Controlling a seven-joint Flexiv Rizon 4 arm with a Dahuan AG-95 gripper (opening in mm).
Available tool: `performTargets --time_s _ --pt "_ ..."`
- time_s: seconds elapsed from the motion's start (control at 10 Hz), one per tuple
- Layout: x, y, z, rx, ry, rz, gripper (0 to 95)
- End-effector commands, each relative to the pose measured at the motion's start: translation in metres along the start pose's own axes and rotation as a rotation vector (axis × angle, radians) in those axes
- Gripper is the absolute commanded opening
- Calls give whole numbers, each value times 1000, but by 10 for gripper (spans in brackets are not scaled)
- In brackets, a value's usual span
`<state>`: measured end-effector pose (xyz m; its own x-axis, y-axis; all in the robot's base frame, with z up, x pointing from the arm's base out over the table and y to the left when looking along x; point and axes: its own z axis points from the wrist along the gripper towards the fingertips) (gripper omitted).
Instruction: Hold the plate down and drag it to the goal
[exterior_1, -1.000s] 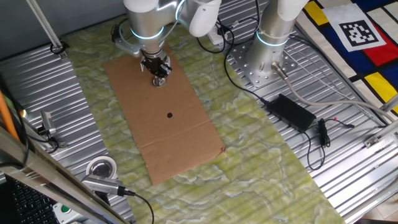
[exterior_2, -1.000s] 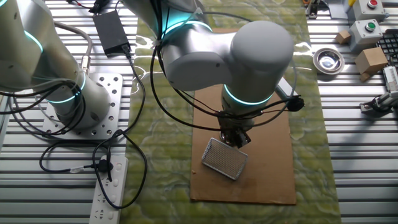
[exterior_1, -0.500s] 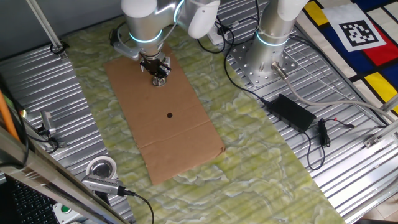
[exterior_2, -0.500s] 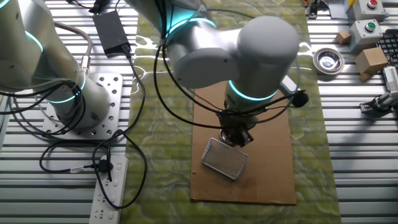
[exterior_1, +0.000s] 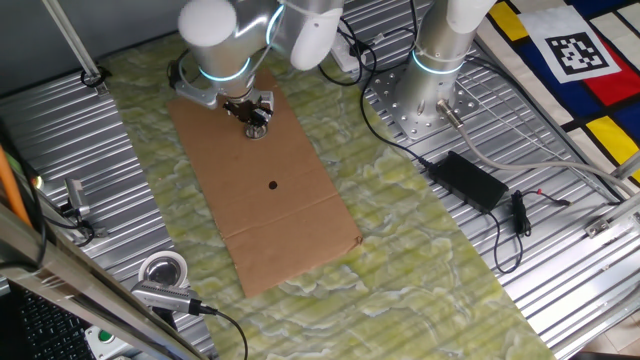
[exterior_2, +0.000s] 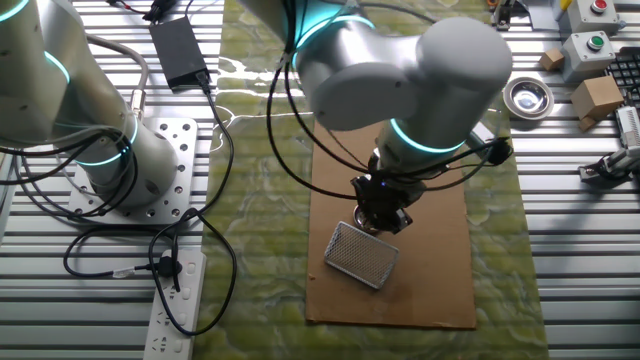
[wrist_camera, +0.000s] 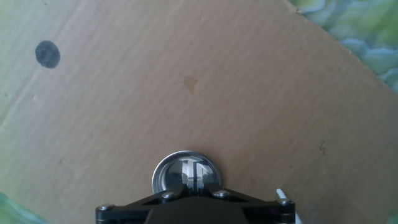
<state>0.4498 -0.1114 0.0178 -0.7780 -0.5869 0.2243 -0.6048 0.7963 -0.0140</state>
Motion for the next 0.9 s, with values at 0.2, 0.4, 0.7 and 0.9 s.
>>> performTargets --time_s 0.2,0.4,0.7,0.9 --pt "0 0 0 10 54 -34 0" --pt "0 0 0 27 79 -66 0" --pt "0 0 0 45 105 -96 0" --pt "0 0 0 53 114 -109 0"
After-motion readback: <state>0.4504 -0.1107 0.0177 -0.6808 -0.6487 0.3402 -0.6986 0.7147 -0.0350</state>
